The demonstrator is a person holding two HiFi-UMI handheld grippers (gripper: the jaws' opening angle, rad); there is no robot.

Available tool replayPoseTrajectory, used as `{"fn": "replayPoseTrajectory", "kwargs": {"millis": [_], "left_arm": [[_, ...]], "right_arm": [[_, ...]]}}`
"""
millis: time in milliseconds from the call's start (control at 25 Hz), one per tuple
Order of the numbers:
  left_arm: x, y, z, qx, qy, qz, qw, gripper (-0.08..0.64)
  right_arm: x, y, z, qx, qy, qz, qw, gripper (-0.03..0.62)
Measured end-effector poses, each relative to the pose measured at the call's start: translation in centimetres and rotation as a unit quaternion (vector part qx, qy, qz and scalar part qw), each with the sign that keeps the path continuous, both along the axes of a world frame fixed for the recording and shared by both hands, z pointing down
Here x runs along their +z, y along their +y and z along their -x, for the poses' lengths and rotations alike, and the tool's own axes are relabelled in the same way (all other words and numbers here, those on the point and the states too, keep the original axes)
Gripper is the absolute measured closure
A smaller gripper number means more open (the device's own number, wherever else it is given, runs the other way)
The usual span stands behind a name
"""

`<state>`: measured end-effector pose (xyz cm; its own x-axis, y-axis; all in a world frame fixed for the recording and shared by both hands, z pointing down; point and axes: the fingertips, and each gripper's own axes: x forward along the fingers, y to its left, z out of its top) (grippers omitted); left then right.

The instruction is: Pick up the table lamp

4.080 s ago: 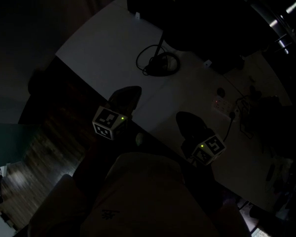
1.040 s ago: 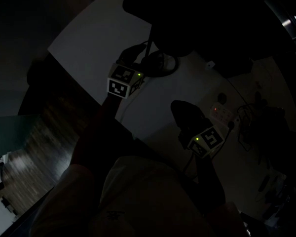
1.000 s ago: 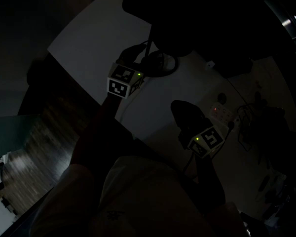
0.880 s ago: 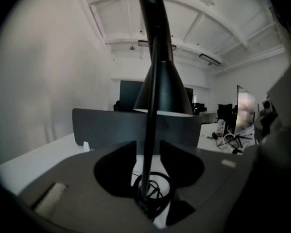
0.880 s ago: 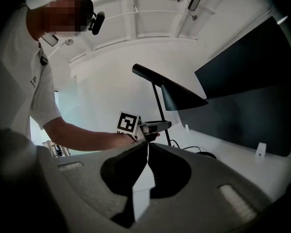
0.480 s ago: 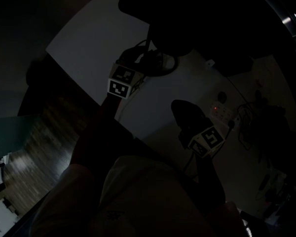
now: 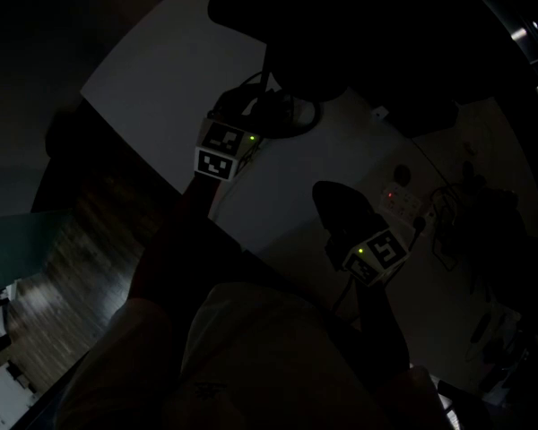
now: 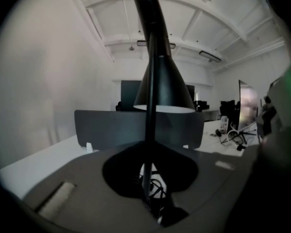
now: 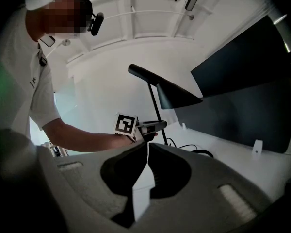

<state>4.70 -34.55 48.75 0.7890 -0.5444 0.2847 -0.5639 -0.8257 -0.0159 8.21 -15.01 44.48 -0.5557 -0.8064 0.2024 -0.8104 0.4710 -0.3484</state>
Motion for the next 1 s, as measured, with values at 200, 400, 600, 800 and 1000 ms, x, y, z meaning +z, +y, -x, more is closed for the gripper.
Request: {"fn": "replayPoseTrajectory", "kwargs": {"millis": [200,400,600,800,1000], "left_arm": [[-0.4,-0.1,0.0,-0.007,0.003,-0.008,0.9999,0.511],[0.1,0.0,0.1,-0.01,0.006,-0.013,0.9998,0.512],[-0.4,0.3,0.2,-0.007,0.009,-0.012,0.9999,0.514],[-0.9,0.5,0.5,-0.014,0.013,-0.021,0.9996,0.514],[-1.8,0.8,0.5,-0.009,0.014,-0.029,0.9994,0.514]], "right_arm": [[0.0,0.1,-0.1,0.001,-0.001,0.002,1.0,0.584],[0.0,0.2,-0.1,0.0,-0.003,0.001,1.0,0.585],[-0.1,0.1,-0.2,0.001,-0.004,0.001,1.0,0.586],[-0.1,0.2,-0.1,0.0,-0.004,0.001,1.0,0.585],[-0.1,0.1,-0.2,0.001,-0.001,0.002,1.0,0.584]]}}
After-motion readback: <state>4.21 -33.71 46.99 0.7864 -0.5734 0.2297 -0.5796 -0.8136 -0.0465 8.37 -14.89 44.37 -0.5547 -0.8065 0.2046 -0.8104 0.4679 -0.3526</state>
